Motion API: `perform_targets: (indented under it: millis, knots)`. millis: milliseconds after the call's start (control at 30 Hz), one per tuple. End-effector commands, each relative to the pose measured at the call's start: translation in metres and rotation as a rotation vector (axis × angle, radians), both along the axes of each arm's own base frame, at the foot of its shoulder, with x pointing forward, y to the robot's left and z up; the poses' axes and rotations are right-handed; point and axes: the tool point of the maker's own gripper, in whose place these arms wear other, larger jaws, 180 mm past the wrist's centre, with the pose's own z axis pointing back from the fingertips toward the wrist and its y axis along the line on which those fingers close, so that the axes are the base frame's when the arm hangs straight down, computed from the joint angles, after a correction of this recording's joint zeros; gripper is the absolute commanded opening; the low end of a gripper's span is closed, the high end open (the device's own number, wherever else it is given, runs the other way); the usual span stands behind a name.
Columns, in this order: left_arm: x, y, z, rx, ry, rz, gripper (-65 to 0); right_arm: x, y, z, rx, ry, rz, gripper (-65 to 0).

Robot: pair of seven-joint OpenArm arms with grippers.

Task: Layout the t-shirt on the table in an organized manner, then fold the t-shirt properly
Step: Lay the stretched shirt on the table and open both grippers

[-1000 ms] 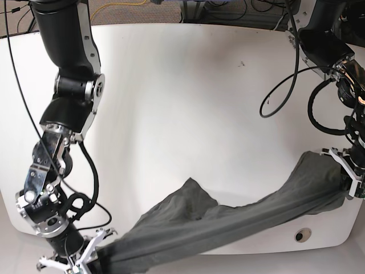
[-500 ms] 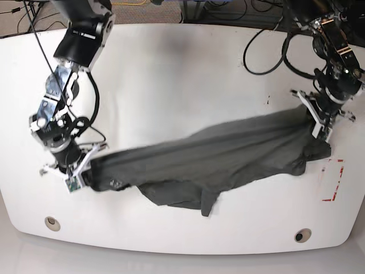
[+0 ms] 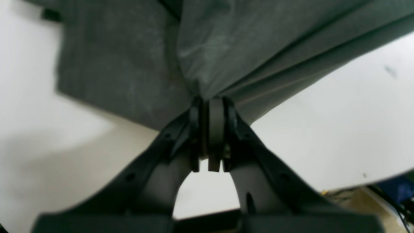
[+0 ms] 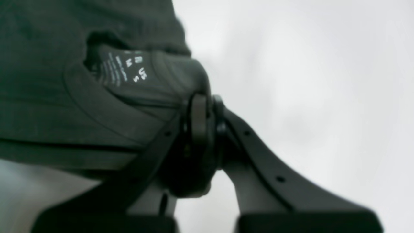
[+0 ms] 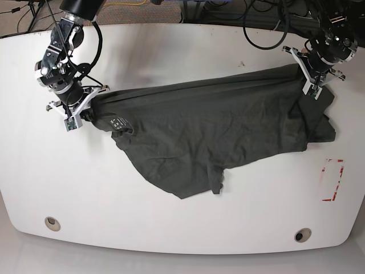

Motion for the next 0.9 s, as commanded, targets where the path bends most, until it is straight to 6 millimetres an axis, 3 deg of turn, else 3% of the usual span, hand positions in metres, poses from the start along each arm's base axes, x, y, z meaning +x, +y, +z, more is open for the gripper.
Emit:
perform_targets:
  millis: [0,233,300,467,567,633,867]
  knots:
    - [-0.003,0.013,0.005,0.052,0.004,0.009,-64.0,0.004,-0.008,0.015,-0.011,-0.056,-0.016,-65.0]
    - [-0.008,0.014,0.003,0.057,0.018,0.010,-63.1,-0.006,-0.008,0.008,-0.015,-0.031,-0.016,-64.8]
    - [-0.009,0.014,0.002,0.057,0.019,0.010,-59.2,-0.011,-0.008,0.006,-0.016,-0.020,-0.019,-64.8]
    - [-0.009,0.014,0.002,0.057,0.019,0.010,-38.8,-0.014,-0.009,0.003,-0.016,-0.008,-0.024,-61.5]
    - [-0.012,0.014,0.001,0.057,0.027,0.011,-27.1,-0.015,-0.008,0.002,-0.014,-0.007,-0.024,-52.8]
    - [-0.012,0.014,0.001,0.057,0.028,0.011,-20.7,-0.015,-0.005,0.001,-0.003,-0.006,-0.027,-42.5]
    - [-0.011,0.015,0.003,0.059,0.020,0.011,-20.3,-0.013,0.001,0.013,0.008,-0.050,-0.040,-14.3]
